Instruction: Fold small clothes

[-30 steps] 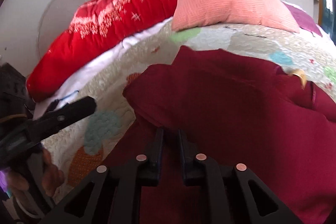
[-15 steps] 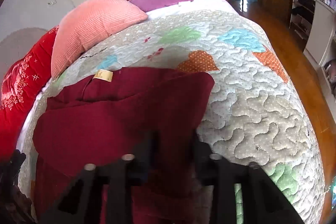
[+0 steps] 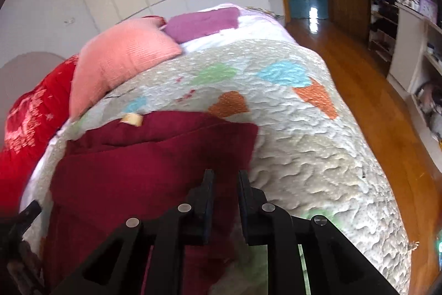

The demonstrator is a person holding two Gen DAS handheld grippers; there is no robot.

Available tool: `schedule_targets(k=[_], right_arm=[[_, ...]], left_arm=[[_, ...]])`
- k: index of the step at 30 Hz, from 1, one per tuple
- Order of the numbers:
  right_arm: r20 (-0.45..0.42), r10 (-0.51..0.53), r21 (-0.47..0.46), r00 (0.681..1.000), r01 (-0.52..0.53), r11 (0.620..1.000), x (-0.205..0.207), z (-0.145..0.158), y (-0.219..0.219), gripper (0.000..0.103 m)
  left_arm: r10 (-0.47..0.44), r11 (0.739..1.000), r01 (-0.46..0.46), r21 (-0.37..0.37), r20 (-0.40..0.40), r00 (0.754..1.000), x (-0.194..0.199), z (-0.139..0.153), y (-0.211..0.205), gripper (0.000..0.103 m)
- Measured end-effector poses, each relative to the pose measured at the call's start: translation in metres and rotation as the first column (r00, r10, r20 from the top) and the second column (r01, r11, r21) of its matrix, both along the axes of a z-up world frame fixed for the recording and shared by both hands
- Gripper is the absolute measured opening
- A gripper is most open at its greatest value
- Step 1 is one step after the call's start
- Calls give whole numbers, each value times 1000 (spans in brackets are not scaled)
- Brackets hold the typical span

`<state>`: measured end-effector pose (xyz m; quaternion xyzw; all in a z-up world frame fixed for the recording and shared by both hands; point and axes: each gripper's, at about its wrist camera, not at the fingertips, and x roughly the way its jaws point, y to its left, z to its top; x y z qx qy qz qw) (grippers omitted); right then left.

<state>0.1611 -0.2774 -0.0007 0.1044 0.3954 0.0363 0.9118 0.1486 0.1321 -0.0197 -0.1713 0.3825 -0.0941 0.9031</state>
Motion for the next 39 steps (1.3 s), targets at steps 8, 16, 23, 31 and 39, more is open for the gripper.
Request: schedule_targets(k=[8, 16, 23, 31, 39], right_arm=[[-90, 37, -161, 995, -51, 986, -20, -36, 25, 15], [-64, 53, -16, 996, -54, 998, -73, -4, 17, 34], [-88, 54, 42, 995, -51, 998, -107, -21, 22, 44], [-103, 73, 37, 992, -69, 997, -128, -30, 37, 45], [-109, 39, 34, 993, -36, 999, -144, -52, 31, 56]], left_arm=[[-23, 998, 21, 67, 25, 999, -9, 5, -13, 77], [-78, 986, 73, 152, 26, 997, -29, 13, -37, 77], [-89, 978, 79, 193, 44, 995, -65, 25, -52, 77], [-91, 974, 90, 210, -6, 996, -84, 20, -60, 77], [-71, 973, 96, 208, -126, 990, -96, -8, -56, 77]])
